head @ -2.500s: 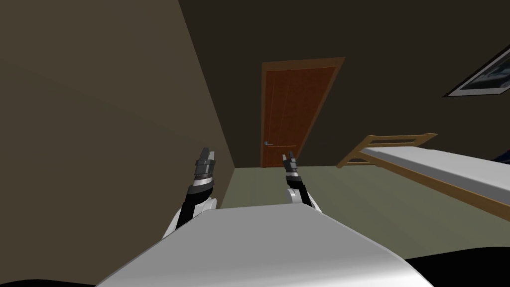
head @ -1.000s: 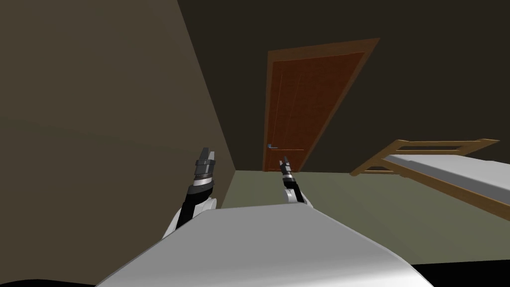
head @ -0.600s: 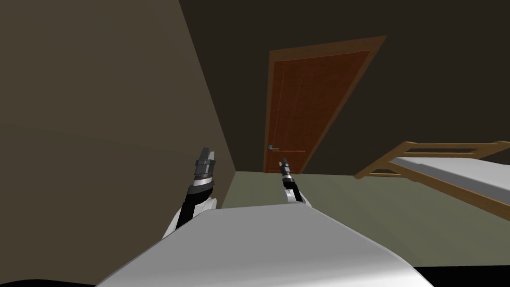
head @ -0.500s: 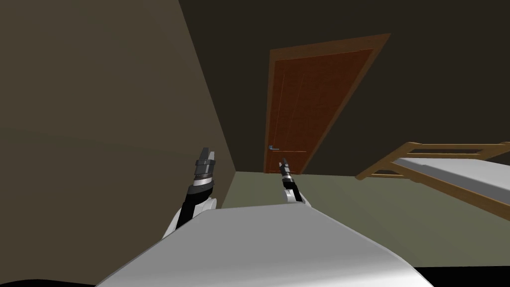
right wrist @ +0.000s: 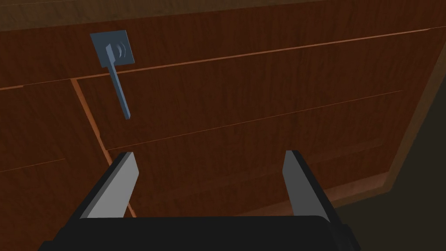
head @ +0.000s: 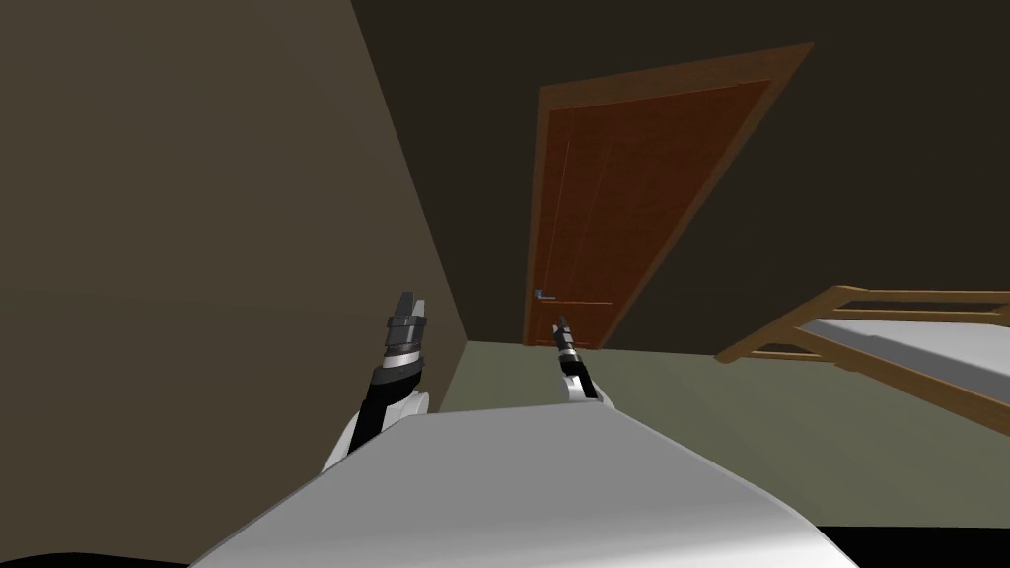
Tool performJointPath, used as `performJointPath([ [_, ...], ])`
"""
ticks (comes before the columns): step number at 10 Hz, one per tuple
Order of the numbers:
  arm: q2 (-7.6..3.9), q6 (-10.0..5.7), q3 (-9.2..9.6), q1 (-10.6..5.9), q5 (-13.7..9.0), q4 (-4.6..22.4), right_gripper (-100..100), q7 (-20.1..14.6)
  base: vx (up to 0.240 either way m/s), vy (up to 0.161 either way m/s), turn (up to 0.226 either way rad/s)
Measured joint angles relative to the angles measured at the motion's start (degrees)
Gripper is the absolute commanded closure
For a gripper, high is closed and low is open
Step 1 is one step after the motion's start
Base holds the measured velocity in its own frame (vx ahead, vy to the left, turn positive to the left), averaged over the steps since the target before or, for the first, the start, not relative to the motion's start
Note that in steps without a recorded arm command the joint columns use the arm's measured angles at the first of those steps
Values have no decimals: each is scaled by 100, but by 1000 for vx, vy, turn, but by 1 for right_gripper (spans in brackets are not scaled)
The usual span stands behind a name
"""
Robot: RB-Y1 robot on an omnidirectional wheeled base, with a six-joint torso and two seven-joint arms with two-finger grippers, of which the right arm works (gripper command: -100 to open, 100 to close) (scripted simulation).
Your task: Pull the door open
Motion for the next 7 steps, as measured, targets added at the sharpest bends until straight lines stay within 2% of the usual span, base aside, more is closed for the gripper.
performJointPath([
  [7, -68, -196, 52, -356, -211, 1055, -100, 11, 88, -14, 35],
])
